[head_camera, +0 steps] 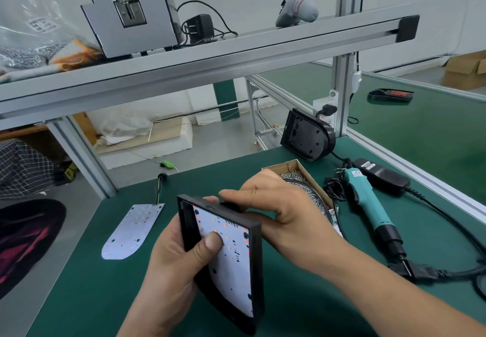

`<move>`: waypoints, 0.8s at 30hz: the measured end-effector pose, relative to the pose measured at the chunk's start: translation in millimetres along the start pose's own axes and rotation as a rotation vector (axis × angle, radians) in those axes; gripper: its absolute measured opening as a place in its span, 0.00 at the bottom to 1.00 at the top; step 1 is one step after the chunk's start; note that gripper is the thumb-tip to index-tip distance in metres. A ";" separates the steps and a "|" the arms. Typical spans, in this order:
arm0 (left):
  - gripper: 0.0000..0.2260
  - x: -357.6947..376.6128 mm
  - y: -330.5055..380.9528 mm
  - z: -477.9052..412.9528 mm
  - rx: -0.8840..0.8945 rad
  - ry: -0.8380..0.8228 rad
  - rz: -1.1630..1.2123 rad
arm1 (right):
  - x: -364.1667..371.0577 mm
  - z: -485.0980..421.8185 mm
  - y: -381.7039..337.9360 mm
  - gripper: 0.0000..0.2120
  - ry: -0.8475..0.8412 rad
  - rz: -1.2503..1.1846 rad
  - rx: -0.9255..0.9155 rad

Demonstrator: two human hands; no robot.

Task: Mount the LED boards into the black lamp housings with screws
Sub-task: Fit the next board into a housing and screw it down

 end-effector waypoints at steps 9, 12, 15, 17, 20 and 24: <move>0.25 -2.8 13.2 0.2 0.106 0.067 -0.249 | -15.4 2.8 -4.7 0.17 -0.034 -0.232 0.163; 0.22 1.7 15.9 0.9 0.212 0.086 -0.376 | -15.9 4.0 -5.6 0.20 -0.075 -0.240 0.179; 0.22 5.7 17.5 2.9 0.335 0.115 -0.477 | -16.0 4.7 -2.4 0.22 -0.088 -0.345 0.185; 0.23 8.2 20.9 4.5 0.418 0.136 -0.541 | -15.7 4.9 -0.8 0.23 -0.080 -0.381 0.165; 0.25 12.7 26.1 7.3 0.533 0.142 -0.674 | -12.8 5.9 1.9 0.24 -0.064 -0.445 0.163; 0.26 15.2 28.4 8.1 0.594 0.141 -0.729 | -11.5 3.5 5.6 0.23 -0.078 -0.573 0.218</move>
Point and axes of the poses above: each hand's wrist, its own z-axis away from the middle knuckle, its own x-axis out of the palm, y = z × x, the point moved 3 cm from there along -z, towards the middle knuckle, and after that the axes turned 1 degree about x, right-handed, at the moved point
